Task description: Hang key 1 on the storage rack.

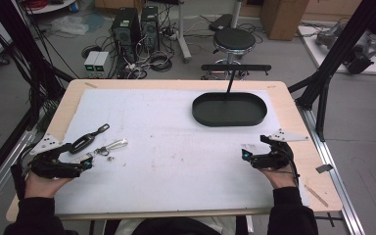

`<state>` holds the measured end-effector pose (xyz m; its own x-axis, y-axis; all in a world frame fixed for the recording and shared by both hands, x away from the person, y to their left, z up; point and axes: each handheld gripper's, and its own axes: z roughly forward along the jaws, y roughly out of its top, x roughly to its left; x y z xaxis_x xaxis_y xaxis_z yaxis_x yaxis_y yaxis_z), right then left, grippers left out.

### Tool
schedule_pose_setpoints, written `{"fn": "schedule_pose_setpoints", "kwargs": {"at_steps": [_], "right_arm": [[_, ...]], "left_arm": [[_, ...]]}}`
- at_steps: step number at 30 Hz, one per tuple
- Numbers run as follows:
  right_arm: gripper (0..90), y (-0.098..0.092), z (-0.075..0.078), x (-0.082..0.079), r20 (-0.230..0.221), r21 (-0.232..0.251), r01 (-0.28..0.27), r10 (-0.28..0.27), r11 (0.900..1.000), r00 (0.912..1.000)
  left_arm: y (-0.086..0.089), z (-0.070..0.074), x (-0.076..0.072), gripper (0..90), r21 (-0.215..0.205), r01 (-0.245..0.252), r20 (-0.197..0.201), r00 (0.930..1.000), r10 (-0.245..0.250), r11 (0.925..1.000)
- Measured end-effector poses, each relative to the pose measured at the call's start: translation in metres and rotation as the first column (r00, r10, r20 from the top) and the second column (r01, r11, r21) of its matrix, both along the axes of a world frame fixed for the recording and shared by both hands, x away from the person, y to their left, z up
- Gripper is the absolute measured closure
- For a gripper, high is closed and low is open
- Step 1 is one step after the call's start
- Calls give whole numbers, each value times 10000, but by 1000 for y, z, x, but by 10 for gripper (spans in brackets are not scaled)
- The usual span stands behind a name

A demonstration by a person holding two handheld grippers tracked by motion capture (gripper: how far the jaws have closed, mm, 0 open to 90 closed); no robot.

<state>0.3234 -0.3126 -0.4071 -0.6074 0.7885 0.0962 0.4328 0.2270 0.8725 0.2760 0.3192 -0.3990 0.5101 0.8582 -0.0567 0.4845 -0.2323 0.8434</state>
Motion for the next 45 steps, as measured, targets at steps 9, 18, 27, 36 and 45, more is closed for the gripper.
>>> {"fn": "schedule_pose_setpoints", "kwargs": {"at_steps": [9,18,27,36,45], "right_arm": [[7,2,-1,2,-59,-110,9,-9,9999,10000],[7,5,-2,4,22,-227,-4,5,9997,10000],[7,11,-4,6,-52,-360,-139,137,9993,9999],[7,12,-6,8,-67,-408,-65,62,9991,10000],[7,14,-8,8,-168,-469,39,-47,9989,9998]], "left_arm": [[2,-1,-2,27,-134,-85,23,10000,85,9999],[4,-5,-2,27,-131,-237,-29,9997,237,9996],[-3,-9,1,27,58,-94,-173,9998,95,9999],[-16,-15,15,27,877,420,-635,9973,-365,9953],[-31,-13,31,27,1517,1119,-1005,9902,-973,9821]]}}
